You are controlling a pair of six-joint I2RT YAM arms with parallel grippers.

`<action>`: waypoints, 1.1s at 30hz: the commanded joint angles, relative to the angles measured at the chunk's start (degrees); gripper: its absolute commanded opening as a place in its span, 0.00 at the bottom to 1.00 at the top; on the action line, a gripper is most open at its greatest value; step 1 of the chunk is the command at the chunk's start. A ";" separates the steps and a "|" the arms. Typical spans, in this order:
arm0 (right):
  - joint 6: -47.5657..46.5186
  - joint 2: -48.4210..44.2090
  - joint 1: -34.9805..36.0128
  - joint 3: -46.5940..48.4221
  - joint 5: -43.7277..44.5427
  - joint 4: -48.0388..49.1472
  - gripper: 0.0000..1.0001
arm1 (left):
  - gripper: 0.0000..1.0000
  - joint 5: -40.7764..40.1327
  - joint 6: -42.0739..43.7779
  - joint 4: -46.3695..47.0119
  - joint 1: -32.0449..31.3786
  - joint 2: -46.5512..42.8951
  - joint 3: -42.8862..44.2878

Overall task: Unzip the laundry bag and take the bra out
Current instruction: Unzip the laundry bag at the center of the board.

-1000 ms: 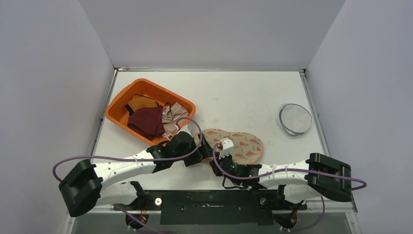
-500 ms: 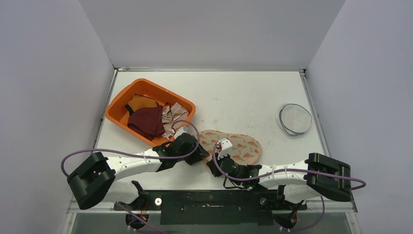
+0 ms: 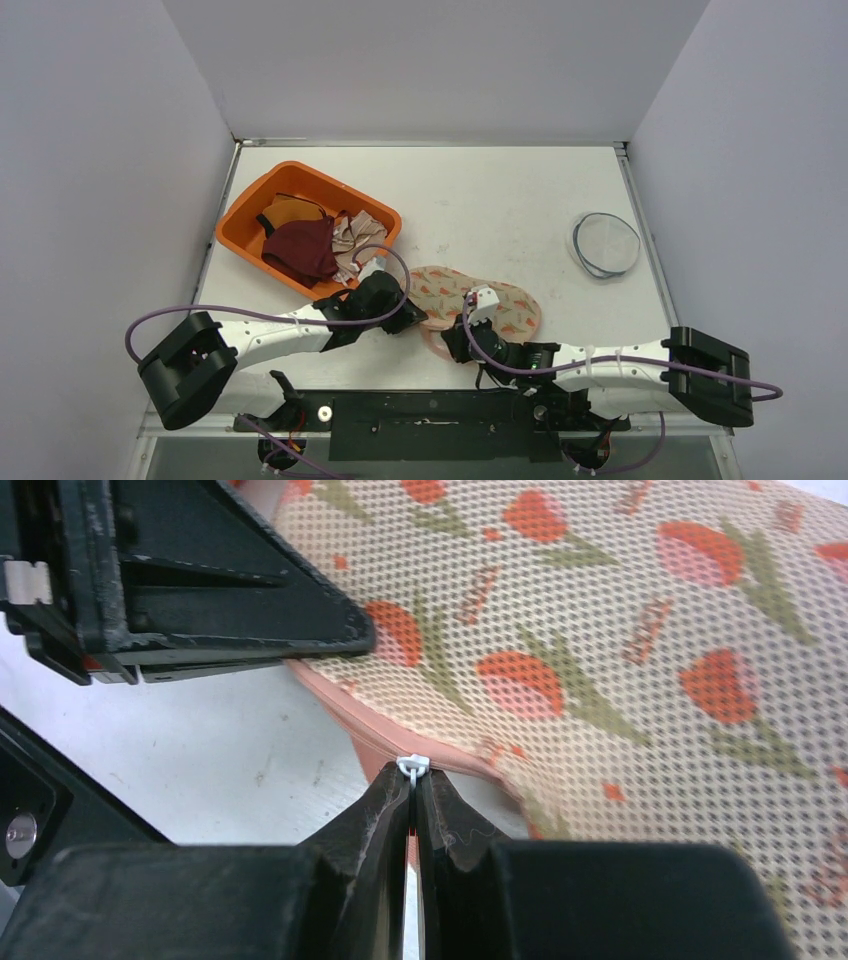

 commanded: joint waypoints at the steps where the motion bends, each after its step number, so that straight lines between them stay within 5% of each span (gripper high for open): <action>1: 4.08 -5.17 0.40 -1.88 6.31 -5.90 0.05 | 0.02 -3.37 1.95 -0.15 1.40 -0.35 1.32; 21: 10.24 -19.58 0.57 -3.98 9.15 -22.73 0.05 | 0.00 -1.91 8.74 -4.88 8.44 0.40 6.38; 27: 8.75 -19.70 0.57 -4.94 7.94 -18.60 0.05 | 0.85 1.47 11.09 -7.94 8.18 -2.45 8.25; 31: 6.83 -17.06 0.50 -4.21 6.53 -13.92 0.05 | 1.00 3.95 9.57 -9.28 7.13 -5.89 6.97; 33: 5.86 -14.95 0.53 -3.69 5.57 -11.95 0.05 | 0.96 4.32 8.15 -8.98 5.15 -7.61 5.98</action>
